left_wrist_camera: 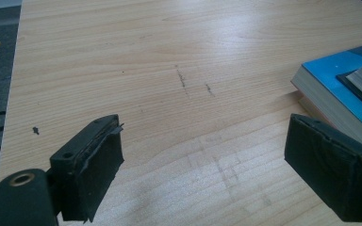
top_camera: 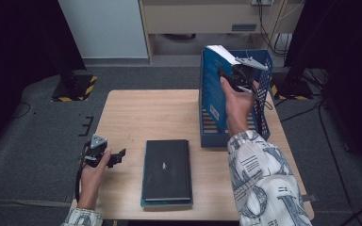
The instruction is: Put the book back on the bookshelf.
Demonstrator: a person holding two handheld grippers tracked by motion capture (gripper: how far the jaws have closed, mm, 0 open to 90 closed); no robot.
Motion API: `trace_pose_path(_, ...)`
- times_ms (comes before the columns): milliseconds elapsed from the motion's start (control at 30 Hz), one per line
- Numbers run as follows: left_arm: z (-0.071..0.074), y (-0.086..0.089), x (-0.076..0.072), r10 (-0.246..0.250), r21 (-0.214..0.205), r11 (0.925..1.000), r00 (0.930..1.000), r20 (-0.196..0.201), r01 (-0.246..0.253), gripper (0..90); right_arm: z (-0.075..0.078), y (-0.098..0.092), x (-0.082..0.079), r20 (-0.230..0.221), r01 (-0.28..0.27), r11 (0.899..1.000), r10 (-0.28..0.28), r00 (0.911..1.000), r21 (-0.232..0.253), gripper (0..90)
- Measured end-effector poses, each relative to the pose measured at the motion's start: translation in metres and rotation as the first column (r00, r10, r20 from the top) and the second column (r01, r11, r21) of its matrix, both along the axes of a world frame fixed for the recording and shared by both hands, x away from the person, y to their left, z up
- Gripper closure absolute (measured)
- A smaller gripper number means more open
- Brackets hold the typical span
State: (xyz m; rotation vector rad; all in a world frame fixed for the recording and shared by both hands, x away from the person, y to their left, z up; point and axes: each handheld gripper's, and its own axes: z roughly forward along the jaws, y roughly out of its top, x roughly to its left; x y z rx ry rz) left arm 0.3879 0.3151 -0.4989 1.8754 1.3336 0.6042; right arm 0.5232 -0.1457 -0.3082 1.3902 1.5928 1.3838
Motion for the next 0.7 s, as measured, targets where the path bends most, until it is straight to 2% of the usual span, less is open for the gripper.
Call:
trace_pose_path(300,0.000,0.000,0.000,-0.001,0.001,1.0000,1.0000,-0.001,0.001,11.2,-0.009,0.006,0.007,0.011,0.019,1.000,-0.019,0.9998,0.004,61.0)
trace_pose_path(700,0.000,0.000,0.001,-0.010,0.008,0.9999,0.9999,-0.003,0.010,11.3,-0.025,0.011,0.007,0.012,0.024,1.000,-0.024,0.9996,-0.003,61.0)
